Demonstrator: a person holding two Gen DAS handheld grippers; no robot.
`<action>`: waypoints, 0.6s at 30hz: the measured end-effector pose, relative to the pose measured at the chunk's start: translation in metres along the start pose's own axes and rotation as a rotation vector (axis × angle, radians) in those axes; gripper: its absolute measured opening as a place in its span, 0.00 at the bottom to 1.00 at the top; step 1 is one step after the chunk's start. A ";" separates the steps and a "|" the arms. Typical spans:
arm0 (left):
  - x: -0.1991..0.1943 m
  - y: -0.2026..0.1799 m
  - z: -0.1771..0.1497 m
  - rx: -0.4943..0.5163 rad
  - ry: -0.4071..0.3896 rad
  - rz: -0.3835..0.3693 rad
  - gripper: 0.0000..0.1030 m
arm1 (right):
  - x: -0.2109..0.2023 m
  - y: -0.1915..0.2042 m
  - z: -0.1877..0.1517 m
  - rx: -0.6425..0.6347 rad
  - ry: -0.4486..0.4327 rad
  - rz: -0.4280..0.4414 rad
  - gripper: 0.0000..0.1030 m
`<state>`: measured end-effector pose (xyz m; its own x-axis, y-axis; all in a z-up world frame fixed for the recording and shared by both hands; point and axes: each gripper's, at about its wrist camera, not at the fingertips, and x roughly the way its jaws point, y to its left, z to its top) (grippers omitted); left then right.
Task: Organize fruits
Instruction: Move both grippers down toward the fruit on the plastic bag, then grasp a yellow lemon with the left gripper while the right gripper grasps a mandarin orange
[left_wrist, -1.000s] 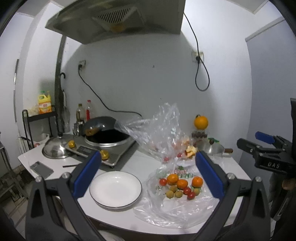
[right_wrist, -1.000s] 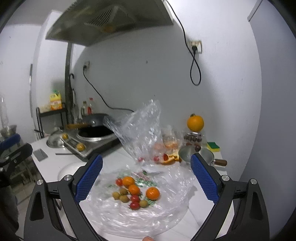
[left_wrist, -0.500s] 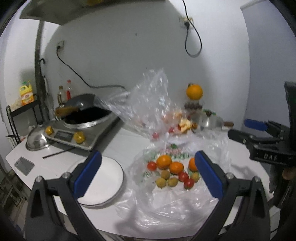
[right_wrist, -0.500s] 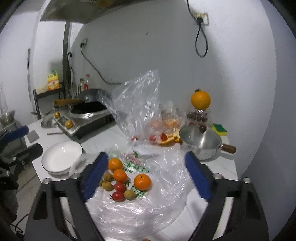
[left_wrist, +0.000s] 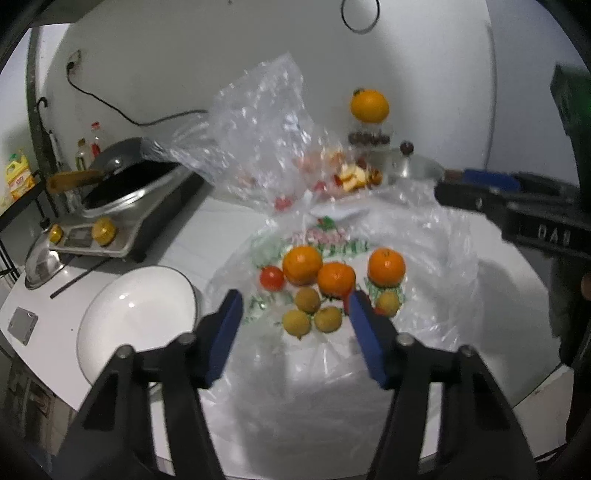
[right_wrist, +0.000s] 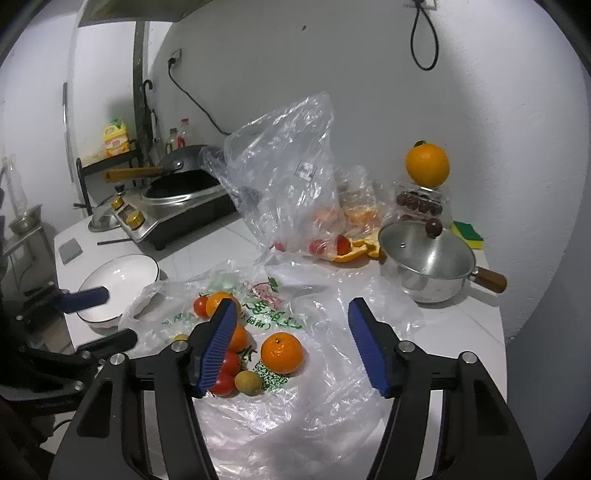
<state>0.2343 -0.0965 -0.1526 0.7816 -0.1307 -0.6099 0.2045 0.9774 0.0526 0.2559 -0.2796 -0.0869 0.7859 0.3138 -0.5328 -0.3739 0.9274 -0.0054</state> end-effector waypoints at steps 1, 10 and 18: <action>0.005 -0.001 -0.002 0.004 0.013 -0.005 0.55 | 0.004 -0.001 0.000 0.001 0.009 0.006 0.57; 0.042 -0.006 -0.013 0.022 0.103 -0.036 0.40 | 0.031 -0.006 -0.010 0.008 0.063 0.036 0.50; 0.068 0.002 -0.018 0.019 0.158 -0.028 0.35 | 0.056 -0.008 -0.017 0.003 0.126 0.064 0.50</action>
<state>0.2768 -0.1009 -0.2083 0.6736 -0.1288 -0.7278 0.2375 0.9702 0.0481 0.2944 -0.2730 -0.1310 0.6925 0.3444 -0.6339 -0.4198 0.9070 0.0340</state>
